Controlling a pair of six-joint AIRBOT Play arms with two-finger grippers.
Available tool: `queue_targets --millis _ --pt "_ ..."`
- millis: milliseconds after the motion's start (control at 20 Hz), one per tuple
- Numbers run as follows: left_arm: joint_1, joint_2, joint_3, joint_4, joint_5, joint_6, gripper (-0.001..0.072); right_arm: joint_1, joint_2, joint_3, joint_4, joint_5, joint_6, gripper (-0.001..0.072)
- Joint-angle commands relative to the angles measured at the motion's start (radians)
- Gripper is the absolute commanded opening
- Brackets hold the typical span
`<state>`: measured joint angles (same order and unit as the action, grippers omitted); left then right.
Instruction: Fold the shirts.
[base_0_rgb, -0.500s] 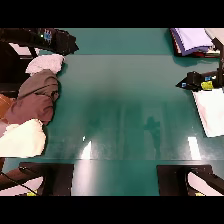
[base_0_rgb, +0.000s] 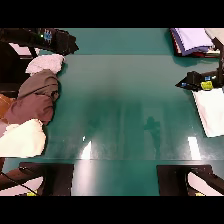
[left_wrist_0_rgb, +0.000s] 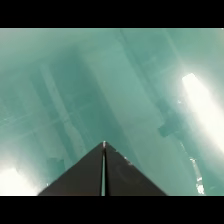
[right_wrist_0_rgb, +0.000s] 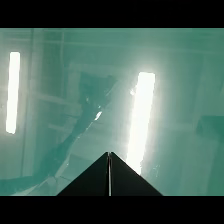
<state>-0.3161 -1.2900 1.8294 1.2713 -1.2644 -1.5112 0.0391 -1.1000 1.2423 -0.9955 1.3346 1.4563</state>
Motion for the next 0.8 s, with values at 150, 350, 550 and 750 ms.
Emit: queue_targets --millis 150,350,550,750 --pt "0.000 0.000 0.000 0.000 0.035 0.000 0.0021 0.001 0.001 0.001 0.000 0.000 0.000 0.0014" --pt "0.000 -0.004 -0.001 0.161 0.129 -0.033 0.0651 0.001 0.001 0.001 0.000 0.001 0.000 0.0014" --pt "0.073 -0.086 -0.002 0.466 0.168 -0.140 0.0656 0.001 0.001 0.001 0.000 0.003 0.000 0.0014" --pt "0.230 -0.267 -0.002 0.468 0.222 -0.139 0.0656 0.001 0.001 0.001 0.001 -0.003 0.000 0.0014"
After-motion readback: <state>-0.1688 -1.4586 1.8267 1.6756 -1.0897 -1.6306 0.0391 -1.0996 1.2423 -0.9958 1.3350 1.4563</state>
